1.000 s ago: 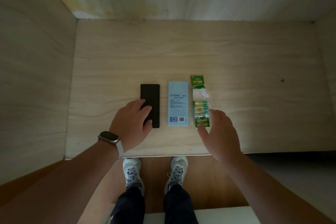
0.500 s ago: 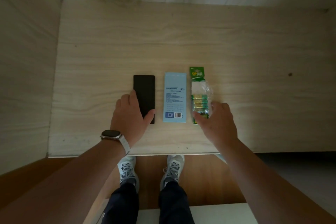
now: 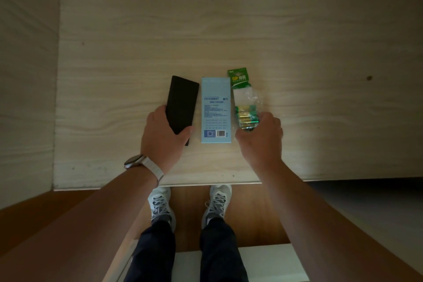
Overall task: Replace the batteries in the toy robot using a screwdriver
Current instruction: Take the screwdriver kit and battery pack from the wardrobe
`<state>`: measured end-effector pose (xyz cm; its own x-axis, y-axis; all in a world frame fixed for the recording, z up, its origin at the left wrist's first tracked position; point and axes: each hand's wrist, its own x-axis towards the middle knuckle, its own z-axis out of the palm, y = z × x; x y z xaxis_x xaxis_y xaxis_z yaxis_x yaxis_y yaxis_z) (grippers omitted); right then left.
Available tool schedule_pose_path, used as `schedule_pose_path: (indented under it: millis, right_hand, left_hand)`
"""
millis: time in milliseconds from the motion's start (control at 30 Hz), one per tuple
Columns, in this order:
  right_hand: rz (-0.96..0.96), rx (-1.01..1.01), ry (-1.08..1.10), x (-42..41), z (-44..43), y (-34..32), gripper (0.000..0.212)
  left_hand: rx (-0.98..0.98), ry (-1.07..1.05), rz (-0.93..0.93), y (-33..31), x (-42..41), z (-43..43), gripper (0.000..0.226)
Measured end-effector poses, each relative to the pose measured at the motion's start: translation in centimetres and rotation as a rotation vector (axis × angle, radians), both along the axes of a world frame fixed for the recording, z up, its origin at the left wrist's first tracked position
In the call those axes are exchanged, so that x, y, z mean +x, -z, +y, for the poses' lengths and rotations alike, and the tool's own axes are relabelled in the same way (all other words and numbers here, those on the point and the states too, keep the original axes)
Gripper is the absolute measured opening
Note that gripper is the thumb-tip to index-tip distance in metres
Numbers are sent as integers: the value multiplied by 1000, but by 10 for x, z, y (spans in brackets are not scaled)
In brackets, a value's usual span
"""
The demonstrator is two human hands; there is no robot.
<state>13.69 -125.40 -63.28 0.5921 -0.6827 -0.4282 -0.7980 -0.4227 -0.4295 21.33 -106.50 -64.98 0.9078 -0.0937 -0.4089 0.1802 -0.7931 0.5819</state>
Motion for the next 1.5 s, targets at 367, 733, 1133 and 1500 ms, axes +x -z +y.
schedule_pose_path:
  millis: [367, 733, 1133, 1500]
  right_hand:
    - [-17, 82, 18, 4, -6, 5, 56]
    - [-142, 327, 70, -7, -28, 7, 36]
    - [-248, 349, 97, -17, -20, -14, 25]
    - [-243, 324, 55, 9, 16, -10, 25]
  left_hand:
    - [-69, 12, -40, 3, -1, 2, 53]
    - [-207, -89, 77, -6, -1, -3, 38]
    - [-381, -217, 167, -25, -9, 0, 34]
    - [-447, -267, 199, -39, -12, 6, 34]
